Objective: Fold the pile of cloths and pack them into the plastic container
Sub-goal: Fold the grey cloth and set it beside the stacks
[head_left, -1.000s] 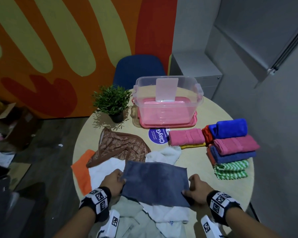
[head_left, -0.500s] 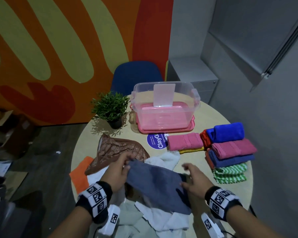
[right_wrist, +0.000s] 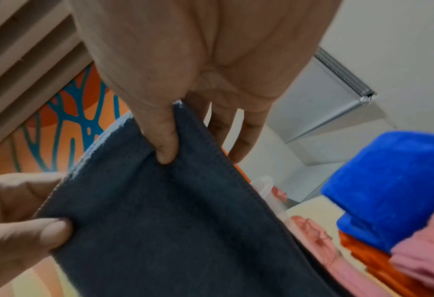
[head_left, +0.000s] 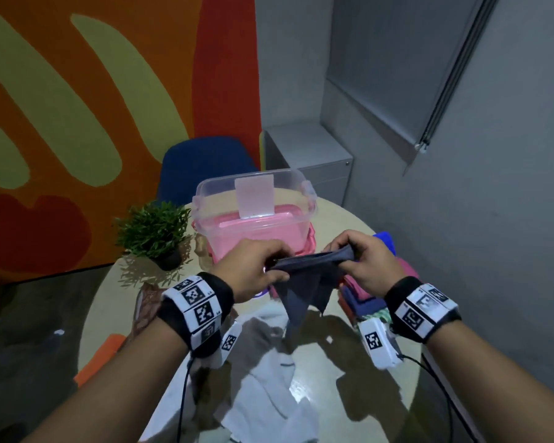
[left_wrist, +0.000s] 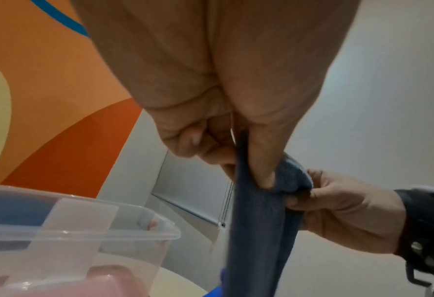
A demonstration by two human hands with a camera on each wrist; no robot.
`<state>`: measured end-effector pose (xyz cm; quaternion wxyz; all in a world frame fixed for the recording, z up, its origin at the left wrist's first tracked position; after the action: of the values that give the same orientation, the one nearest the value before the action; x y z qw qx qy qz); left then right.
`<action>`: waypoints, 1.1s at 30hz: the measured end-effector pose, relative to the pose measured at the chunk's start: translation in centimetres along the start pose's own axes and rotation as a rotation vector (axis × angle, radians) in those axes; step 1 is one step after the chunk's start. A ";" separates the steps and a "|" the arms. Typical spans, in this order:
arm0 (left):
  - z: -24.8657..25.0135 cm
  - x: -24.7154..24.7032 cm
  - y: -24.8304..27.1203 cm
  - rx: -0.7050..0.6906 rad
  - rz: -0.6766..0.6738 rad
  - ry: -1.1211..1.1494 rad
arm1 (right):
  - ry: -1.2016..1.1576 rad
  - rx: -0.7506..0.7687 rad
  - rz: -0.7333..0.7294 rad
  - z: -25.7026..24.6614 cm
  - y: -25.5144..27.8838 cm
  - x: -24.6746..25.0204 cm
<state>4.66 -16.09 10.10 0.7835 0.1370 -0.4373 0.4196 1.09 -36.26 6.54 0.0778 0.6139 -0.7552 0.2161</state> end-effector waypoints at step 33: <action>-9.5 -26.0 5.6 0.742 -0.159 0.638 | 0.129 -0.583 -0.055 21.7 15.5 -1.4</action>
<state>-1.20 -21.12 -17.04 0.8063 0.3044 0.0151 0.5070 -10.32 -41.76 -16.97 0.3042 0.5712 -0.7619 0.0266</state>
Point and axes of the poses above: each hand's wrist, its own y-axis away from the middle knuckle, its own x-axis out of the back of the hand, z = x × y, the point moved 7 cm from there along -y, towards the middle knuckle, and after that the axes turned 8 degrees about z, right-handed, at the moved point
